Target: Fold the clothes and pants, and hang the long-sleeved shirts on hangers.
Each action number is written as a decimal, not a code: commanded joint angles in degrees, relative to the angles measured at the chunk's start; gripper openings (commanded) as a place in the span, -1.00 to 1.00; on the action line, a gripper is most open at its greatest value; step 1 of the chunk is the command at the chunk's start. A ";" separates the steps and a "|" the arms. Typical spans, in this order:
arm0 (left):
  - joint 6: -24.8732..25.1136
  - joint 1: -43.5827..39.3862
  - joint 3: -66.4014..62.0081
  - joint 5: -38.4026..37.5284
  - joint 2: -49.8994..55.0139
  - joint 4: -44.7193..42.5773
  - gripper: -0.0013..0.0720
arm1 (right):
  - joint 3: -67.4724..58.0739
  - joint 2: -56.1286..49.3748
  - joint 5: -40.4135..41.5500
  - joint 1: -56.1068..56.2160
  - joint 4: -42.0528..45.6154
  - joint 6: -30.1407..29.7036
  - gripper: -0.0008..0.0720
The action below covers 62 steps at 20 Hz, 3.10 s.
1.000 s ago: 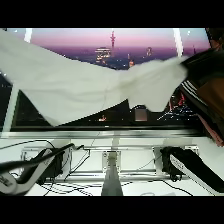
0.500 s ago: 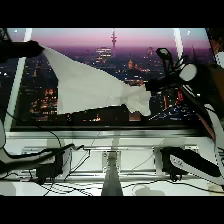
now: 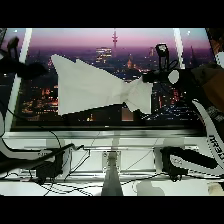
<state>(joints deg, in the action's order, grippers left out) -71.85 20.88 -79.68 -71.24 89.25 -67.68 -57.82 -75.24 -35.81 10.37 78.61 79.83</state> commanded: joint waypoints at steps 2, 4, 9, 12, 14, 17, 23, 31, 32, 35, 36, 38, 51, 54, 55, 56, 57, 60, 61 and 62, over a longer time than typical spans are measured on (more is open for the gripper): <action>-0.52 6.51 12.15 -11.69 -2.03 2.19 0.68 | 0.09 -0.24 2.34 -0.02 0.61 0.02 -0.94; 2.97 7.06 21.73 -9.22 -6.32 6.62 0.68 | 0.09 -0.24 2.40 -0.02 0.70 0.00 -0.94; 5.66 6.91 43.17 6.54 -14.23 15.72 0.68 | 0.09 -0.24 2.45 -0.02 0.68 0.00 -0.94; 12.50 6.01 48.61 8.28 -14.12 20.31 0.68 | 0.09 -0.24 2.45 -0.02 0.70 0.02 -0.94; 14.38 4.90 48.87 8.61 -14.12 20.92 0.65 | 0.09 -0.24 2.45 -0.02 0.68 0.02 -0.94; 15.04 4.79 48.06 11.15 -14.12 21.81 -0.90 | 0.02 -0.22 2.16 -0.02 0.68 0.02 -0.94; 15.15 4.92 30.88 6.99 -18.60 24.41 -0.91 | -5.11 5.44 -1.70 -0.02 2.75 -0.02 -0.94; 15.13 7.76 -3.76 20.44 -36.89 28.76 -0.91 | -20.57 24.26 -2.64 -0.02 9.27 -0.02 -0.94; 15.13 8.63 -4.35 24.74 -39.91 28.76 -0.91 | -22.62 26.91 -2.51 -0.02 9.05 -0.02 -0.94; 15.13 10.80 -4.33 33.94 -48.50 28.72 -0.91 | -27.58 33.68 -2.54 -0.02 7.85 0.02 -0.94; 15.13 11.45 -4.33 35.41 -50.75 28.72 -0.91 | -28.72 35.80 -2.54 -0.02 7.28 0.04 -0.94; 15.13 12.28 -4.33 37.00 -53.96 28.70 -0.91 | -29.83 39.21 -2.56 -0.02 6.25 0.44 -0.94; 9.70 6.14 -4.11 3.91 -28.44 19.39 -0.92 | -28.63 17.75 -24.44 -0.02 5.68 3.43 -0.95; 9.70 -2.47 -4.11 8.96 -12.68 13.18 -0.92 | -28.65 2.10 -22.47 -0.02 5.60 3.58 -0.95; 9.70 -4.44 -4.11 11.50 -8.04 12.81 -0.92 | -28.65 -2.86 -21.46 -0.02 5.33 3.78 -0.95; 9.70 -6.12 -4.11 14.40 -3.50 12.81 -0.92 | -28.65 -6.99 -20.41 -0.02 5.31 4.61 -0.95; 9.70 -7.34 -4.11 17.33 0.07 12.83 -0.92 | -28.65 -10.91 -18.49 -0.17 5.38 5.16 -0.95; 9.70 -9.07 -4.11 24.39 6.97 12.83 -0.92 | -28.65 -17.84 -11.43 -2.21 5.20 7.89 -0.95; 9.70 -9.09 -4.11 24.92 7.91 12.79 -0.92 | -28.68 -18.84 -9.94 -3.52 5.18 9.27 -0.95; 9.68 -8.92 -4.11 24.57 8.46 12.76 -0.92 | -28.68 -19.32 -9.62 -5.01 4.63 10.32 -0.95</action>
<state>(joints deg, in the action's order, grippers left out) -62.17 13.28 -83.72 -50.54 92.44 -54.15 -86.48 -89.41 -49.74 7.84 83.90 86.87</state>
